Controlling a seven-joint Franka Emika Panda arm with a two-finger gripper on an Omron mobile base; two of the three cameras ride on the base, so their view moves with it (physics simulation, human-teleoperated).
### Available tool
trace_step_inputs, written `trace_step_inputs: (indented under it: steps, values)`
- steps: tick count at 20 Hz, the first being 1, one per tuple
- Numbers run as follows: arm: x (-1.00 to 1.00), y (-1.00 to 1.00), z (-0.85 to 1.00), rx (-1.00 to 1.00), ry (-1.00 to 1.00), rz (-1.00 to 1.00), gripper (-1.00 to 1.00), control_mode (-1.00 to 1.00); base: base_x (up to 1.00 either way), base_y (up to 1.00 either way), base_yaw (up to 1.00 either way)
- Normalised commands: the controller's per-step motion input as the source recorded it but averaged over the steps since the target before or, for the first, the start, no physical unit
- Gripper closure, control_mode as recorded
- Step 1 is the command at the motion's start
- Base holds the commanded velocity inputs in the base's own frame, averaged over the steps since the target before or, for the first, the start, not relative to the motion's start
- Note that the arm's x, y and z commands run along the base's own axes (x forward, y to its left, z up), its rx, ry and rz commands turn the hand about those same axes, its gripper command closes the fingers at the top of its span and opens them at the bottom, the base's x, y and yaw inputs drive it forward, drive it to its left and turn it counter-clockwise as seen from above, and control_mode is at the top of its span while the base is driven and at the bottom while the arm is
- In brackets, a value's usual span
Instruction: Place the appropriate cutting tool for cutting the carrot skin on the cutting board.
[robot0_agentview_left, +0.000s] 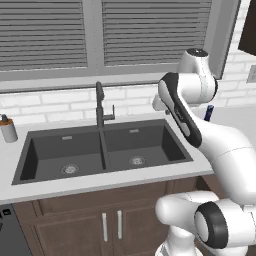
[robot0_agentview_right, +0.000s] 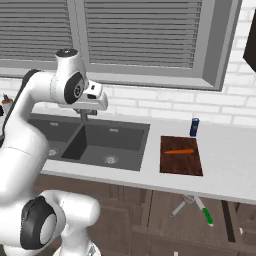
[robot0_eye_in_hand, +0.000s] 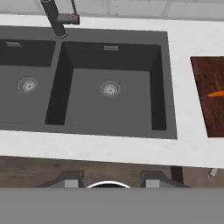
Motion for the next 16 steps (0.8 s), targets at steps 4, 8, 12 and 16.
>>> trace_step_inputs:
  steps: [4, 8, 12, 16]
  values:
    - [0.00, -0.14, -0.02, 0.00, -0.01, 0.00, -1.00, -1.00, 0.00, 0.00, 0.00]
    - [-0.22, -0.61, -0.31, -0.02, -0.01, 0.00, -1.00, -1.00, 0.00, 0.00, 0.00]
    - [-0.61, -1.00, -0.61, 0.00, 0.00, 0.00, -1.00, -1.00, 0.00, 0.00, 0.00]
    - [-0.40, -1.00, -0.77, 0.00, 0.04, 0.02, -1.00, -1.00, 0.00, 0.00, 0.00]
